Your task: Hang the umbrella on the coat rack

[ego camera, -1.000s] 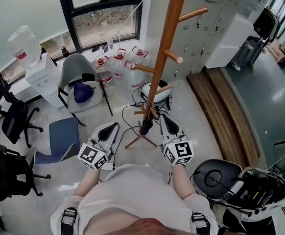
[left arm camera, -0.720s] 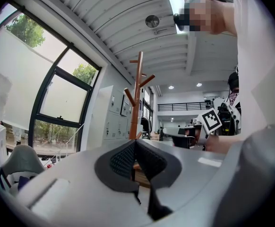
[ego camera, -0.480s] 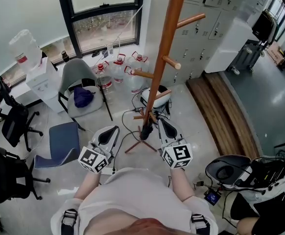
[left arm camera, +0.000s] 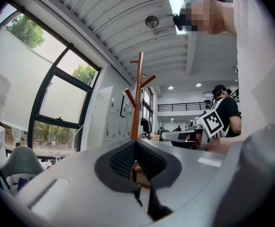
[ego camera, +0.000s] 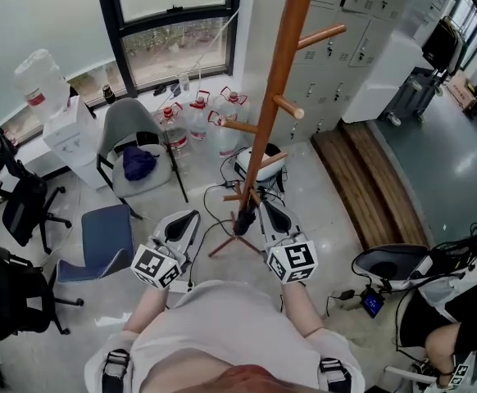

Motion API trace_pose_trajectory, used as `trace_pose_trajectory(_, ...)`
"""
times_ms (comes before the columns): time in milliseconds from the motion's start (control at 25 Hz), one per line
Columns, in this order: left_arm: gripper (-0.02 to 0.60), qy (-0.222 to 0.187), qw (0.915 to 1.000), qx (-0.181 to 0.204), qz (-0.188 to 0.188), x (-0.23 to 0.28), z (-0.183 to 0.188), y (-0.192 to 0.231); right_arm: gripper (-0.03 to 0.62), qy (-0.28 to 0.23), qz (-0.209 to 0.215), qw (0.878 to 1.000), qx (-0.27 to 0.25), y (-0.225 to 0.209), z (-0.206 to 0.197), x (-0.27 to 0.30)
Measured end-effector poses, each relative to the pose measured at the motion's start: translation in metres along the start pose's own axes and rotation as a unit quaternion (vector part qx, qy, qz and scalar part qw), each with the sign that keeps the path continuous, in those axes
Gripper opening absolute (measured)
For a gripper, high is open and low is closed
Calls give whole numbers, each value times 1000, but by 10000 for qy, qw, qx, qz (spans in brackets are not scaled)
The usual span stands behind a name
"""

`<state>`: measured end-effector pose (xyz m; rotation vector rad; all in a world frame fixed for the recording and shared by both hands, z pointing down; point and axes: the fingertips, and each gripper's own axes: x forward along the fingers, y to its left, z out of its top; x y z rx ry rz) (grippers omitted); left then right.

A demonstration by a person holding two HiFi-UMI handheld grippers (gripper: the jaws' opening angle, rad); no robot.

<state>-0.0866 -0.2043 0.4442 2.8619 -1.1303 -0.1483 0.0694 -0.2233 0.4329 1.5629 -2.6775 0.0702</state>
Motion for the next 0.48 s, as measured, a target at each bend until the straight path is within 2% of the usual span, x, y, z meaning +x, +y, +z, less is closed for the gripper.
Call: trace_pose_trajectory(480,11,79,9999,-94,94,3,-6,6,8,7,3,10000,26,-3,-2,4)
